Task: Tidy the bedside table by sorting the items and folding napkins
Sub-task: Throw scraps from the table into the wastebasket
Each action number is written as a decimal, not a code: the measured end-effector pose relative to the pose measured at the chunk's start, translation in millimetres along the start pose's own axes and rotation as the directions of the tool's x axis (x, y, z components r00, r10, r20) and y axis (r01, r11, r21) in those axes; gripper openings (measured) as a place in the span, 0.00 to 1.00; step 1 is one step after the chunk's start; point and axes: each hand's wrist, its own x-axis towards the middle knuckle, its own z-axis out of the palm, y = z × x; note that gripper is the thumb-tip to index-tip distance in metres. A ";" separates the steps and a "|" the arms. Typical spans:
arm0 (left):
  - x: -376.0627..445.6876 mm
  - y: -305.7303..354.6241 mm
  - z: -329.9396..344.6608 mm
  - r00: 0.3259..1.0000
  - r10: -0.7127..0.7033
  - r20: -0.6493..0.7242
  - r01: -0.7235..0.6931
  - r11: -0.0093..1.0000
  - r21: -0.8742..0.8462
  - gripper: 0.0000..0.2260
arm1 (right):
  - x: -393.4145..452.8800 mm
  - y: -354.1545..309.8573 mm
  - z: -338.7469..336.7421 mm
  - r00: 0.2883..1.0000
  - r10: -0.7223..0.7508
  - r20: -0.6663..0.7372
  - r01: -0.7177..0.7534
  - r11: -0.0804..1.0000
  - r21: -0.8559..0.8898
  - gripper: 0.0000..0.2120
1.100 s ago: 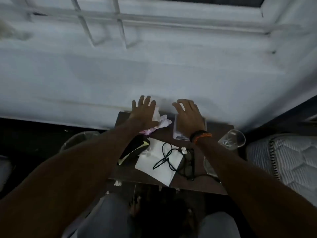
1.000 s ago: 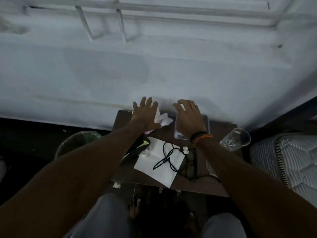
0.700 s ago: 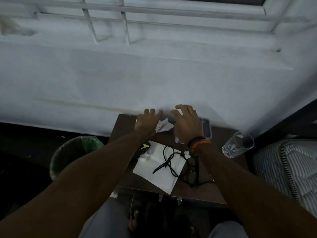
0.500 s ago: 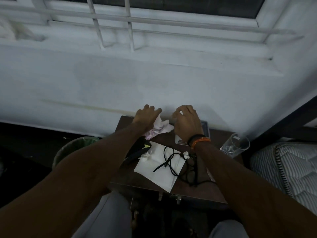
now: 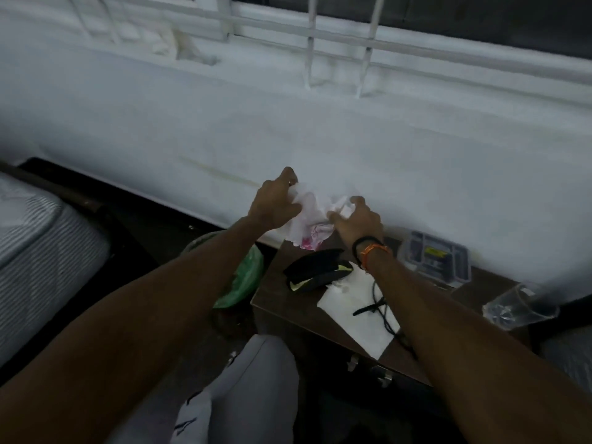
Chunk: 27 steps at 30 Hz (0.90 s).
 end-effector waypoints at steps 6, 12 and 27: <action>-22.3 -73.4 -37.4 0.973 -0.197 -0.117 0.172 0.965 -0.199 0.15 | -4.6 -64.1 73.0 0.989 -0.114 0.090 0.099 0.983 0.152 0.23; -58.6 -139.5 -46.6 0.934 -0.347 -0.079 0.301 0.889 -0.346 0.12 | -16.3 -98.5 161.2 0.961 -0.175 0.215 0.156 0.983 0.102 0.24; -115.5 -226.3 -9.9 0.885 -0.414 0.215 0.430 0.902 -0.032 0.43 | -25.0 -96.9 207.8 0.901 -0.066 0.428 0.108 0.991 -0.074 0.32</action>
